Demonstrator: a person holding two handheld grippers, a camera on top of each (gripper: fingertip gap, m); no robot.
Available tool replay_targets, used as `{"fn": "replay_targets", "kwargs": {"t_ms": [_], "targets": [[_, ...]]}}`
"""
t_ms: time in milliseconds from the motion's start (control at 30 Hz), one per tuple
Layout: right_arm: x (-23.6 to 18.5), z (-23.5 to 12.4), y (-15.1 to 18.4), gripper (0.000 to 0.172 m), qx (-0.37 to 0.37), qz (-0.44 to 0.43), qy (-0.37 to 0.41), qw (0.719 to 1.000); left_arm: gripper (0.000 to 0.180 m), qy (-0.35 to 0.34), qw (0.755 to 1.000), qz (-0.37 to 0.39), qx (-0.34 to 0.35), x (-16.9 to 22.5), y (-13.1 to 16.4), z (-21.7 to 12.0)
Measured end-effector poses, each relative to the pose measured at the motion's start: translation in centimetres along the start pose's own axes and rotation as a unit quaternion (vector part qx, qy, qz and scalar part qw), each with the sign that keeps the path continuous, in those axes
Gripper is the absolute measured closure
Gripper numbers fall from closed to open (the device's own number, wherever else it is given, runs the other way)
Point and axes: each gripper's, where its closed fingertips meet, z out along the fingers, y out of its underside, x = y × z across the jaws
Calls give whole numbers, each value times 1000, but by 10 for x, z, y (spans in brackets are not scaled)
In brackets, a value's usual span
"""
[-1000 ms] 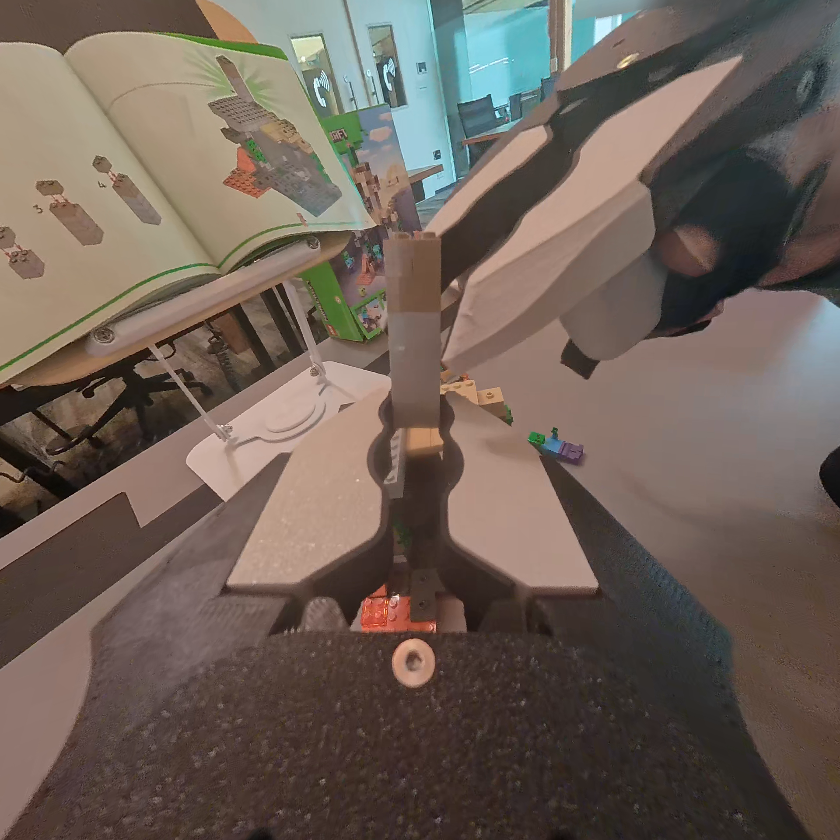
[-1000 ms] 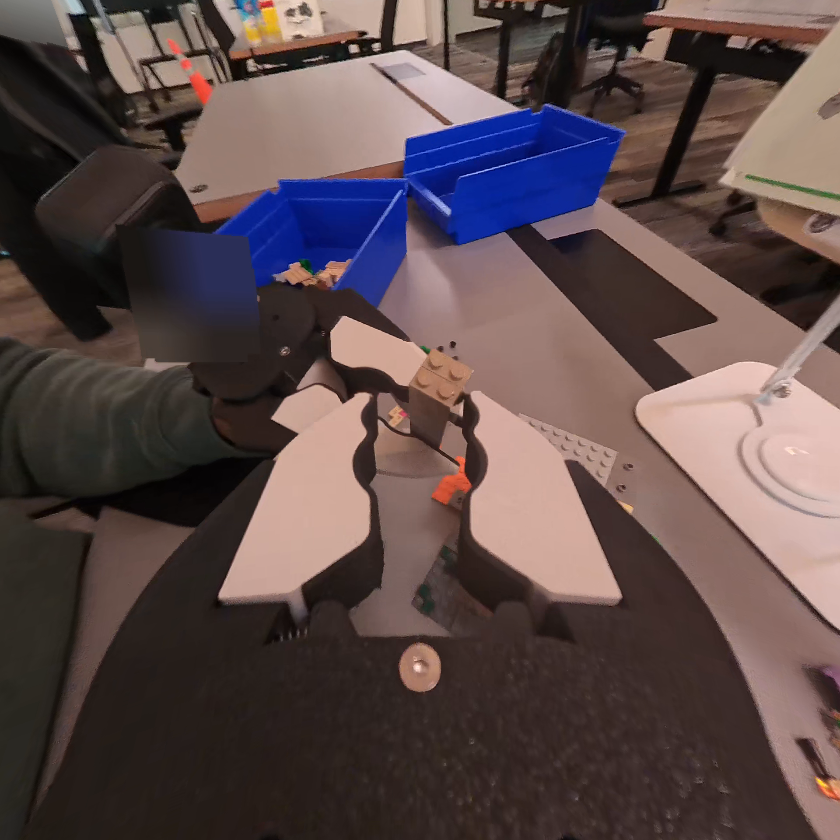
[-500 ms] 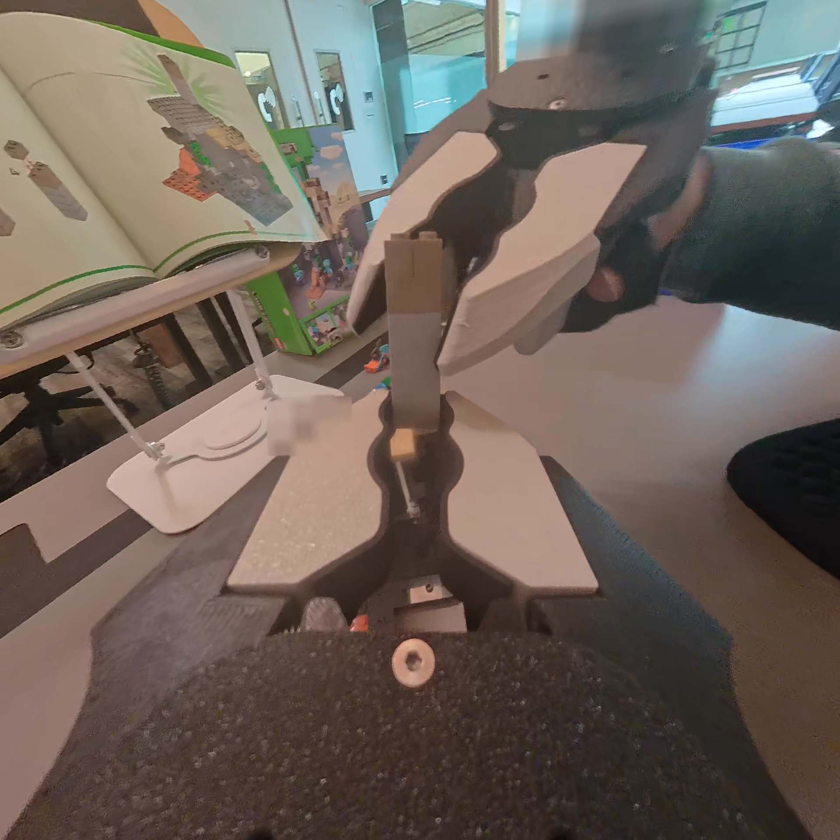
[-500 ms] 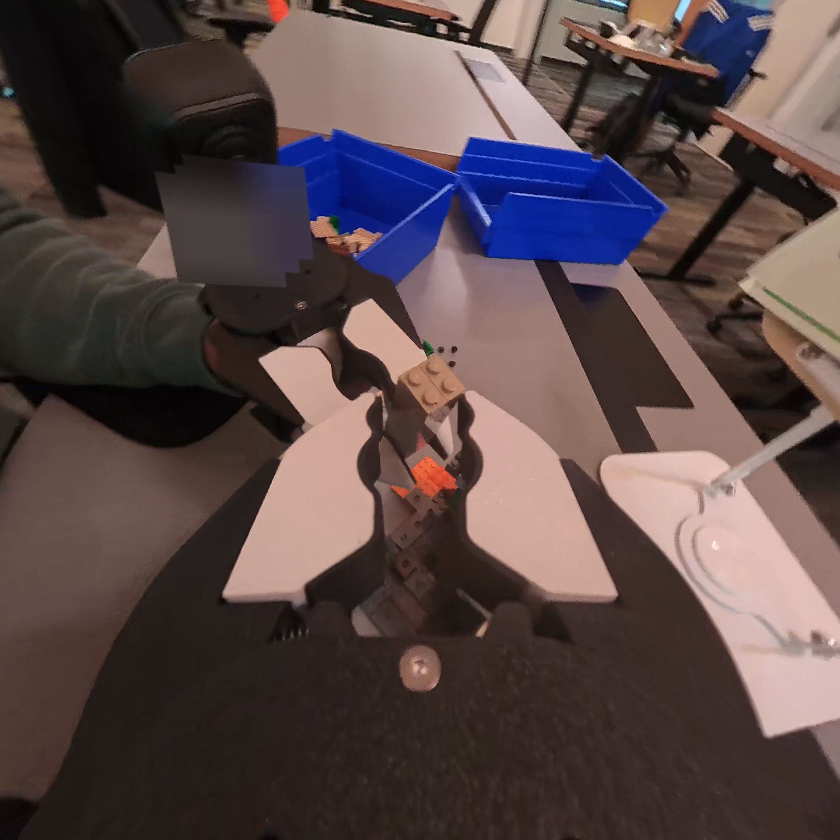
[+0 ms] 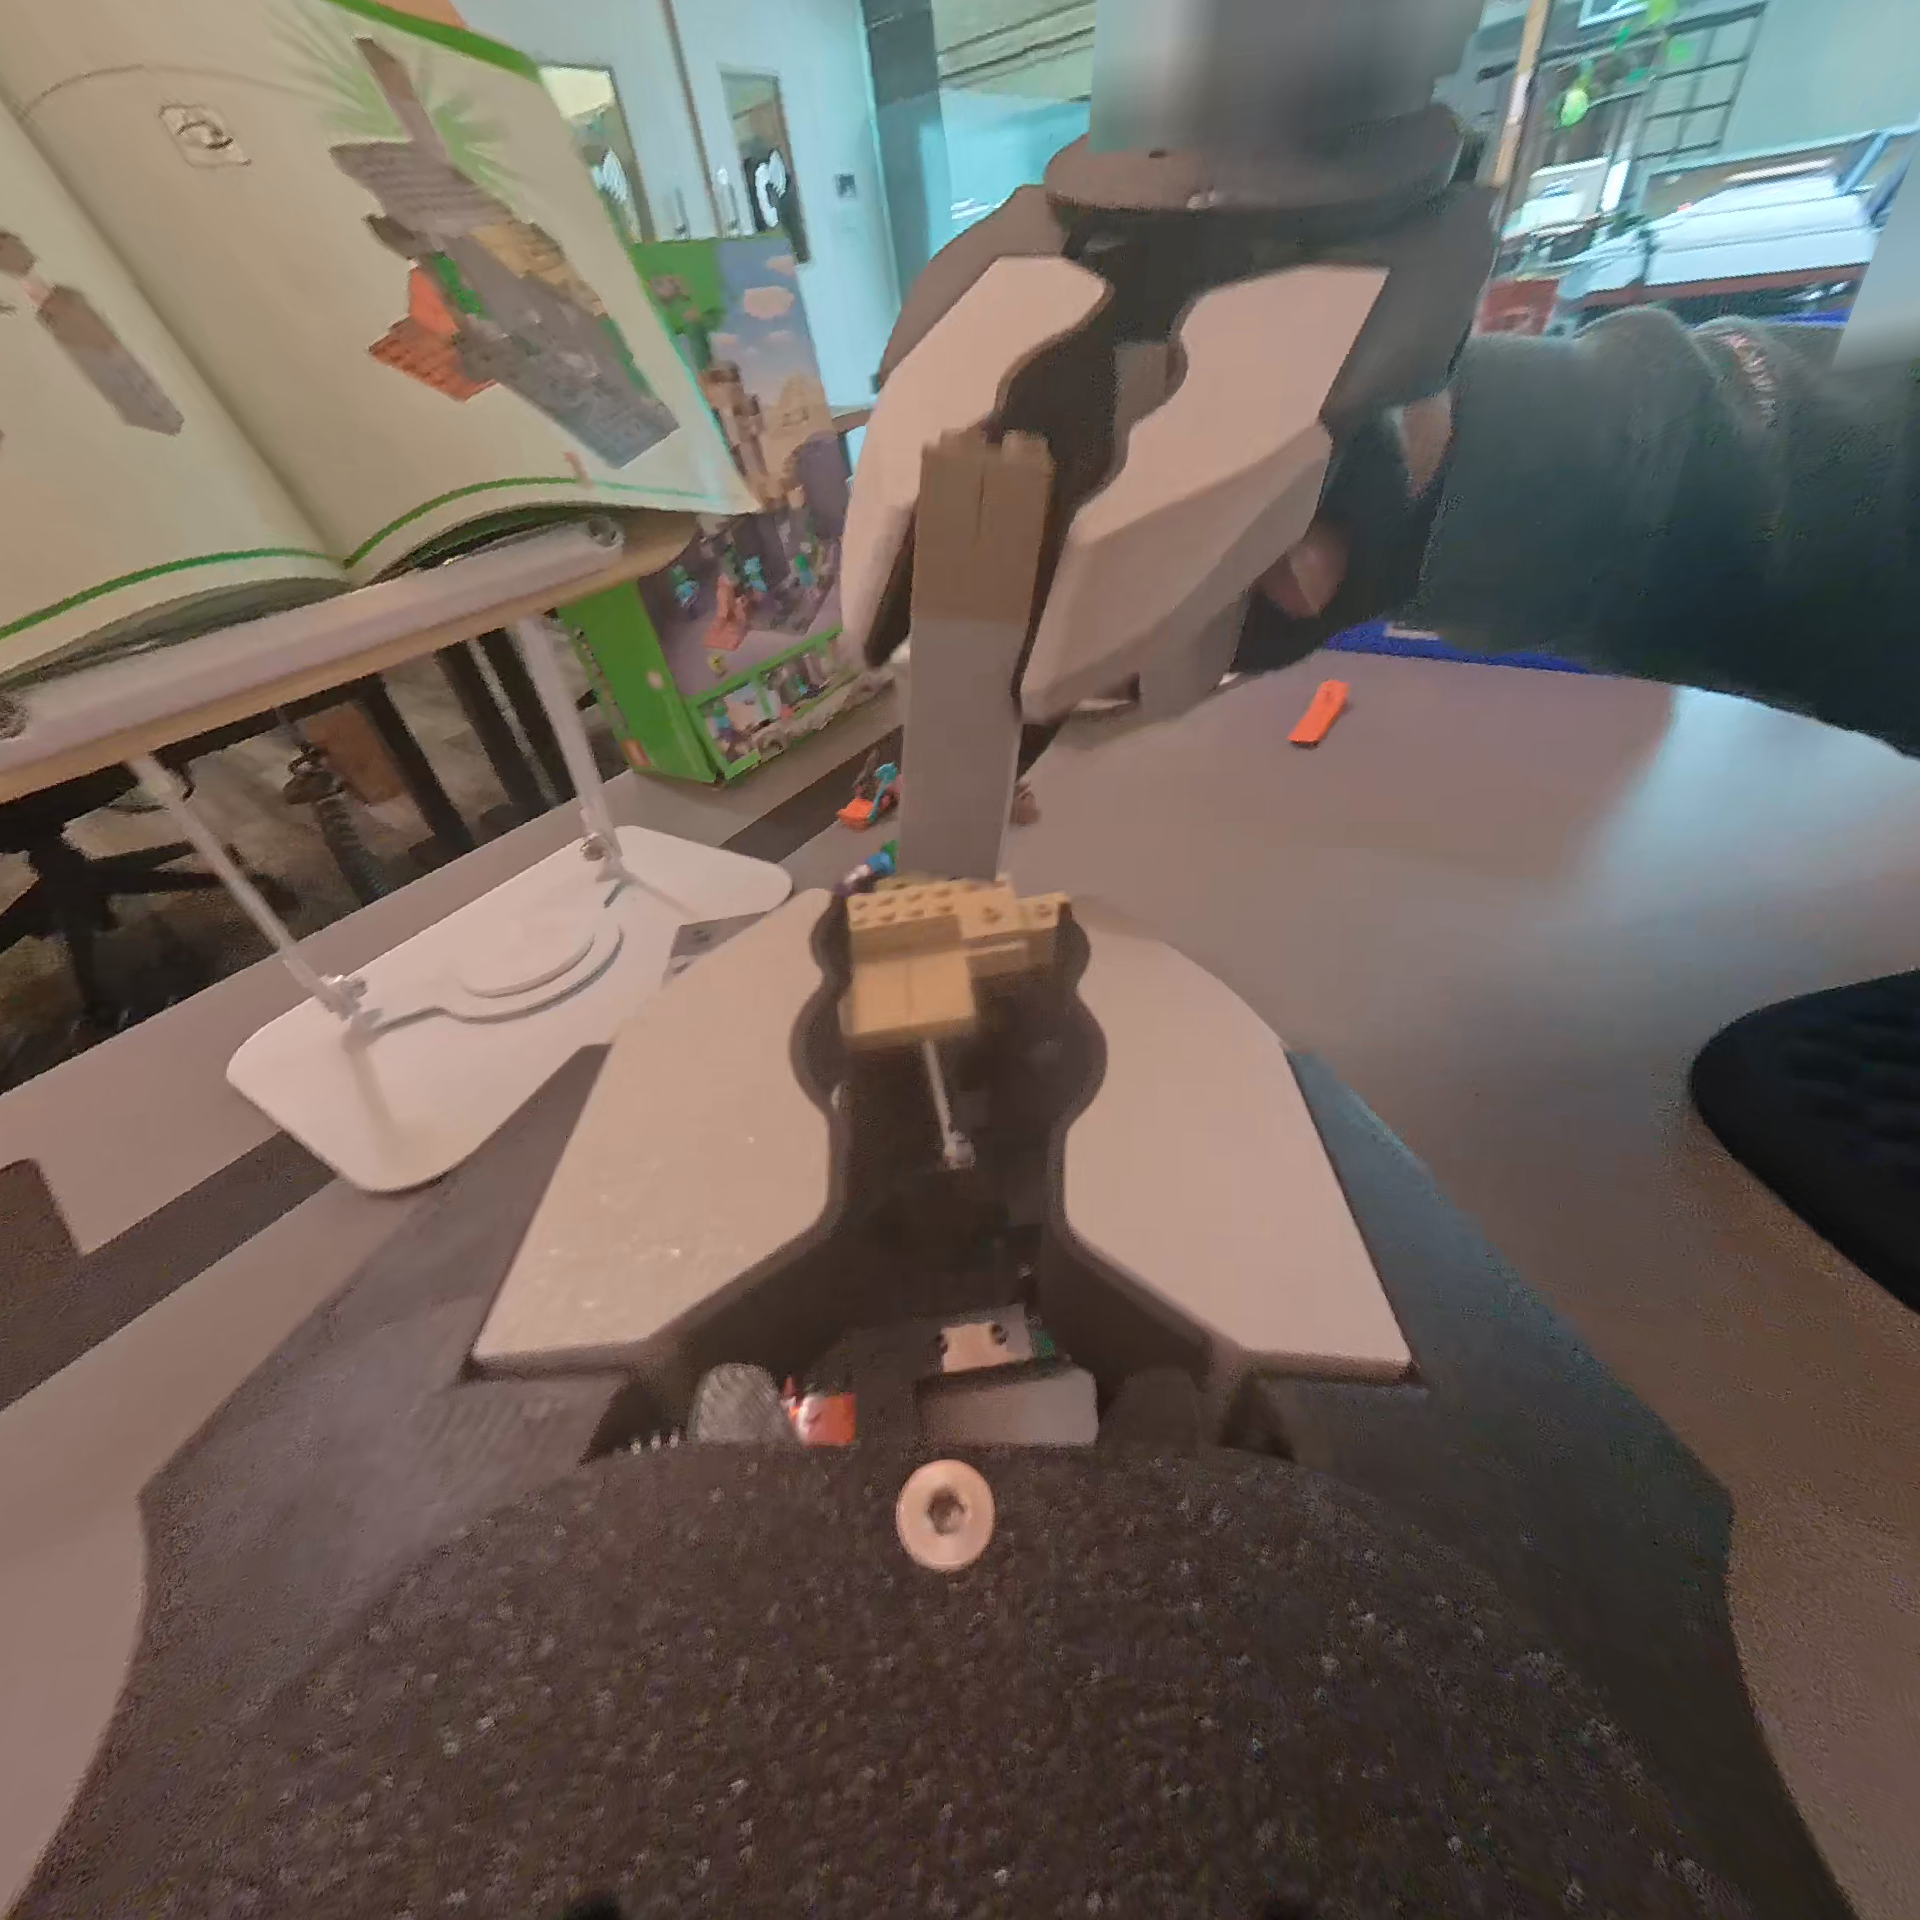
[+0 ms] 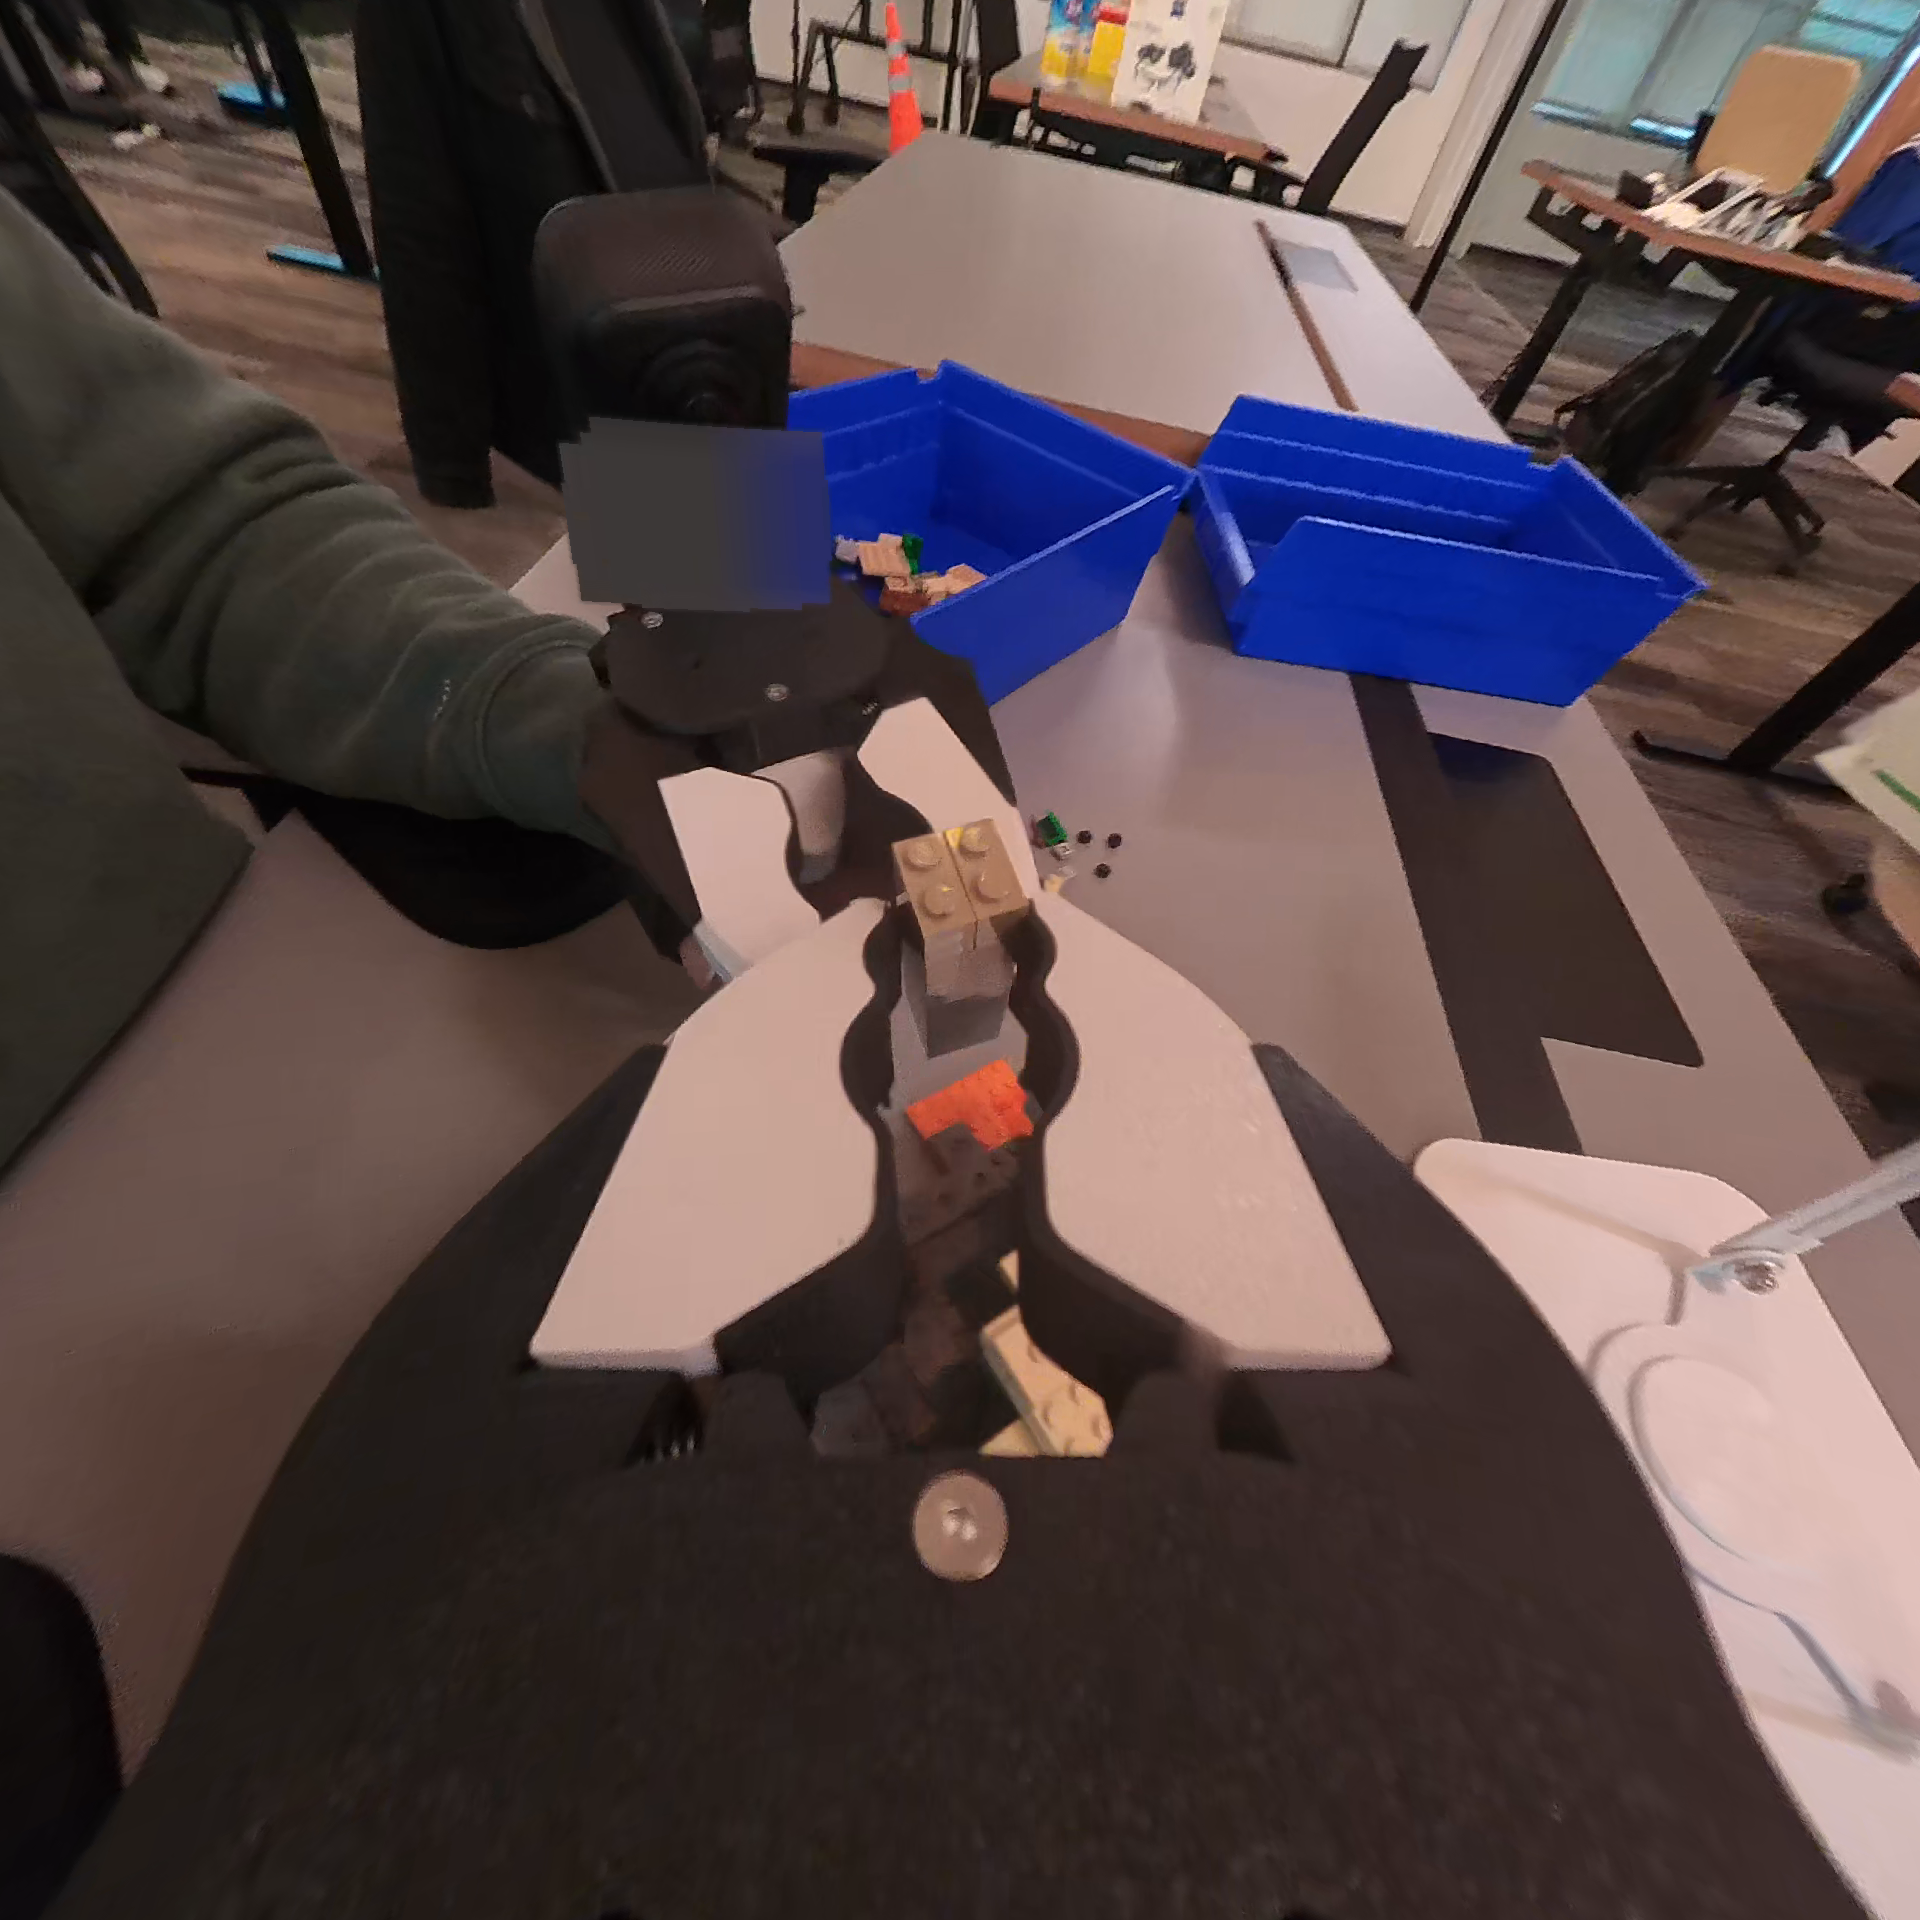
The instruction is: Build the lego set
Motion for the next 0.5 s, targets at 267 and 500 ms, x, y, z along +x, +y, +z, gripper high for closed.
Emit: {"fn": "replay_targets", "kwargs": {"t_ms": [267,500], "targets": [[65,-20,20,151,-31,34,33,998,115,-55,993,-45,-95,-42,48,-6],[85,-7,51,151,-81,64,-15,995,111,-52,989,-52,-127,-43,70,7]]}}
